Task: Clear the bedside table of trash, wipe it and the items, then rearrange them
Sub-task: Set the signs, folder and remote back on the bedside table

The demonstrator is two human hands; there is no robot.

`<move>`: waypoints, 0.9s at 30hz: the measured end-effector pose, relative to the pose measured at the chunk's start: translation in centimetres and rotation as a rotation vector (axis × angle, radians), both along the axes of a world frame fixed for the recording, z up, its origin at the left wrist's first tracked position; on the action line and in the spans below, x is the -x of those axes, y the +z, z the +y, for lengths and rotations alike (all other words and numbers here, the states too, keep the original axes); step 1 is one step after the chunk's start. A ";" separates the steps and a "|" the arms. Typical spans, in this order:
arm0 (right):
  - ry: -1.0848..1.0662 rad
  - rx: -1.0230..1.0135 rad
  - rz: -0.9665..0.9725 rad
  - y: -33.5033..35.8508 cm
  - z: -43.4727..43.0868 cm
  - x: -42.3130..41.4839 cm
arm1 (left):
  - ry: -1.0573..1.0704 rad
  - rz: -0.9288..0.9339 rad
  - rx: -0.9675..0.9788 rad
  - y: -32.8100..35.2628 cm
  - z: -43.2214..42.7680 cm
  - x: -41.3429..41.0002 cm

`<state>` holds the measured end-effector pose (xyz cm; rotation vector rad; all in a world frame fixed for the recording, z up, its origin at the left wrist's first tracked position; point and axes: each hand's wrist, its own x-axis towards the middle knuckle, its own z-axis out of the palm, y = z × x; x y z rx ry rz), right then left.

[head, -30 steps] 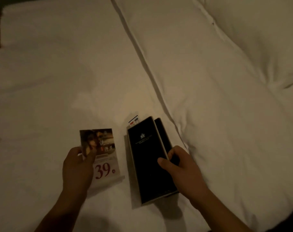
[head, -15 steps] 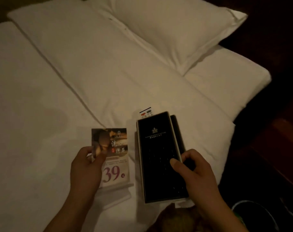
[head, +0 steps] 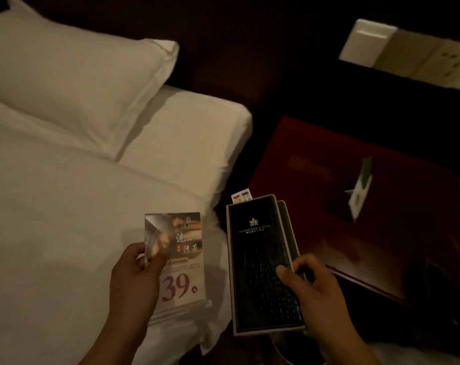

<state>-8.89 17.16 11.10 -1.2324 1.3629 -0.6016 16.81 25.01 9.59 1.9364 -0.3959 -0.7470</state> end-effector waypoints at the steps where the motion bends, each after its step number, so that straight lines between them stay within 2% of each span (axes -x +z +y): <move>1: -0.010 0.000 0.005 -0.2 -1.0 1.3 | -0.025 -0.004 0.003 0.2 -1.6 1.0; 6: -0.032 0.041 0.025 -2.0 -6.4 7.6 | -0.096 0.005 0.014 0.9 -8.7 5.6; 15: 0.092 -0.008 0.170 -7.2 -14.2 14.2 | -0.214 0.092 0.014 0.2 -17.4 9.7; 20: 0.049 0.001 0.315 -8.3 -14.7 14.8 | -0.283 0.203 0.009 -0.6 -22.1 9.5; 27: -0.136 0.246 0.643 -6.2 -15.4 12.2 | -0.407 0.366 -0.025 -1.8 -27.9 7.5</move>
